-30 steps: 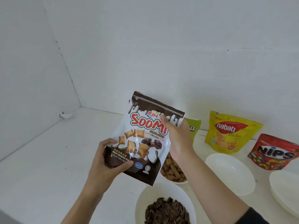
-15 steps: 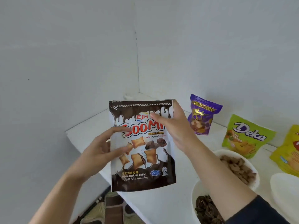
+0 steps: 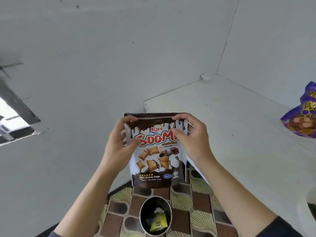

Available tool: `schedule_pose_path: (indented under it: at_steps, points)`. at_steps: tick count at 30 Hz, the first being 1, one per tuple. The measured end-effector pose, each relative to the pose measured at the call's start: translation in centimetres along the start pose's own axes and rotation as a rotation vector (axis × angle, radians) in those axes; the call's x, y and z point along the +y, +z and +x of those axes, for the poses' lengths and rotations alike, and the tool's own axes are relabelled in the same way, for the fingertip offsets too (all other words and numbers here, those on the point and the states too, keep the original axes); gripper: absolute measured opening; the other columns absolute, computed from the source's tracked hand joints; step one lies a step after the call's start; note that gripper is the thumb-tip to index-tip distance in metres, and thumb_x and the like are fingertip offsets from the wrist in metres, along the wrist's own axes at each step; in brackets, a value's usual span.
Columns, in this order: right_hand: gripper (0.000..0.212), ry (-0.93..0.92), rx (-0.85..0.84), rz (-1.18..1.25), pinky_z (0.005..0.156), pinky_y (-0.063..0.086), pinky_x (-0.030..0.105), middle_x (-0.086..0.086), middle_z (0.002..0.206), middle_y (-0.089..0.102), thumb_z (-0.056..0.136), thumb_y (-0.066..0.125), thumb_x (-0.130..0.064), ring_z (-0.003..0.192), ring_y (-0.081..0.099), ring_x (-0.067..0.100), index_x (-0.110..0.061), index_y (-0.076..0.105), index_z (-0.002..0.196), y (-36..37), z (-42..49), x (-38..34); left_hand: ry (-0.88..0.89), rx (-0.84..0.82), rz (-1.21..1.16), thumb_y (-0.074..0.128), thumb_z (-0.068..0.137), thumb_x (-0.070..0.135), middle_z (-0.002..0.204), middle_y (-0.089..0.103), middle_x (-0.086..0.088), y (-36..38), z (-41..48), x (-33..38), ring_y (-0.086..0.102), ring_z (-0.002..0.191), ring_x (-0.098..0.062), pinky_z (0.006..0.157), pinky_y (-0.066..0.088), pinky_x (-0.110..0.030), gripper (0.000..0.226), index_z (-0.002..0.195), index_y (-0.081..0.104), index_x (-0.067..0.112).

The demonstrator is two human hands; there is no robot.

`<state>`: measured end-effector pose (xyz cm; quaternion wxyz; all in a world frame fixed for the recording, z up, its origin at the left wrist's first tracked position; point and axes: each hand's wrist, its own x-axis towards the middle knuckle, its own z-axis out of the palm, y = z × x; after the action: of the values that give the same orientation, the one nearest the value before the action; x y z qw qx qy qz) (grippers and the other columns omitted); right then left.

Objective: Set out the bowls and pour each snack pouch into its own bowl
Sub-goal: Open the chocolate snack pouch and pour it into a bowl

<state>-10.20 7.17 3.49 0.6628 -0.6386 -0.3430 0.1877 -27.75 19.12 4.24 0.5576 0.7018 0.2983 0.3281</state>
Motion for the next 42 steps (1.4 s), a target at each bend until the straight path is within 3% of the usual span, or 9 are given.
schedule_pose_path:
  at_steps: [8,14,18,20,30,34,38,40,42]
  points:
    - [0.026,0.110,-0.014,-0.110,0.073,0.065,0.046,-0.004,0.115,0.070,0.095,0.064,0.000,0.105,0.072,0.021,-0.026,0.069,0.100,3.6,-1.5,8.3,-0.175,0.081,-0.064,0.057,0.099,-0.006,0.108,0.075,0.000,-2.0,-0.4,-6.9,0.075,0.100,-0.018,0.071,0.062,-0.027,0.026,0.107,0.068,0.017]
    - [0.031,0.175,-0.052,-0.165,0.073,0.065,0.036,-0.002,0.111,0.072,0.095,0.064,0.000,0.106,0.071,0.017,-0.030,0.069,0.094,4.6,-0.3,12.8,-0.319,0.157,0.005,0.064,0.098,0.004,0.100,0.078,0.004,-2.0,0.6,-11.1,0.075,0.089,-0.005,0.066,0.057,-0.015,0.021,0.097,0.078,0.020]
    - [0.025,0.200,-0.084,-0.243,0.091,0.060,0.043,-0.008,0.113,0.070,0.094,0.066,-0.005,0.114,0.065,0.013,-0.029,0.071,0.097,5.3,0.4,18.4,-0.415,0.135,0.046,0.062,0.099,0.005,0.099,0.079,0.005,-2.0,1.2,-16.0,0.075,0.093,-0.008,0.073,0.061,-0.022,0.026,0.099,0.078,0.025]
    - [0.022,0.209,-0.109,-0.282,0.098,0.057,0.041,-0.007,0.115,0.069,0.093,0.067,-0.002,0.116,0.063,0.010,-0.022,0.071,0.100,5.7,0.4,21.7,-0.476,0.165,0.039,0.060,0.100,0.005,0.098,0.079,0.003,-1.8,1.2,-19.2,0.076,0.092,-0.010,0.069,0.060,-0.019,0.026,0.100,0.077,0.025]
    - [0.028,0.305,-0.151,-0.391,0.093,0.056,0.028,-0.006,0.102,0.072,0.088,0.066,0.009,0.101,0.068,0.006,-0.014,0.072,0.102,7.8,-2.9,40.6,-0.737,0.204,-0.029,0.057,0.103,0.008,0.102,0.078,-0.002,1.6,-0.8,-39.3,0.076,0.082,-0.010,0.063,0.059,-0.022,0.025,0.105,0.076,0.024]
    - [0.028,0.327,-0.170,-0.410,0.094,0.052,0.022,-0.008,0.103,0.071,0.089,0.065,0.007,0.103,0.066,0.002,-0.016,0.073,0.100,8.0,-4.6,47.0,-0.786,0.219,-0.070,0.056,0.102,0.008,0.112,0.075,-0.005,2.9,-1.8,-46.3,0.076,0.098,-0.020,0.082,0.064,-0.038,0.023,0.103,0.074,0.022]
    - [0.025,0.368,-0.224,-0.417,0.093,0.052,0.019,-0.008,0.103,0.071,0.089,0.065,0.008,0.106,0.066,0.005,-0.013,0.073,0.099,7.6,-6.1,50.9,-0.835,0.203,-0.064,0.059,0.101,0.008,0.100,0.078,-0.008,4.1,-3.8,-50.9,0.074,0.099,-0.030,0.091,0.061,-0.049,0.019,0.105,0.073,0.019]
    - [0.023,0.380,-0.258,-0.418,0.091,0.049,0.013,-0.007,0.105,0.071,0.088,0.067,0.007,0.107,0.065,0.004,-0.013,0.073,0.099,7.4,-6.5,52.2,-0.836,0.207,-0.067,0.060,0.101,0.008,0.098,0.078,-0.005,4.7,-4.6,-52.7,0.074,0.097,-0.030,0.085,0.063,-0.045,0.018,0.105,0.073,0.019]
    - [0.022,0.401,-0.296,-0.414,0.088,0.046,0.007,-0.006,0.106,0.071,0.088,0.068,0.005,0.106,0.064,0.000,-0.014,0.072,0.100,7.2,-6.9,53.5,-0.859,0.210,-0.097,0.058,0.101,0.006,0.103,0.075,-0.001,5.3,-5.1,-54.1,0.076,0.090,-0.012,0.067,0.063,-0.030,0.017,0.107,0.071,0.014]
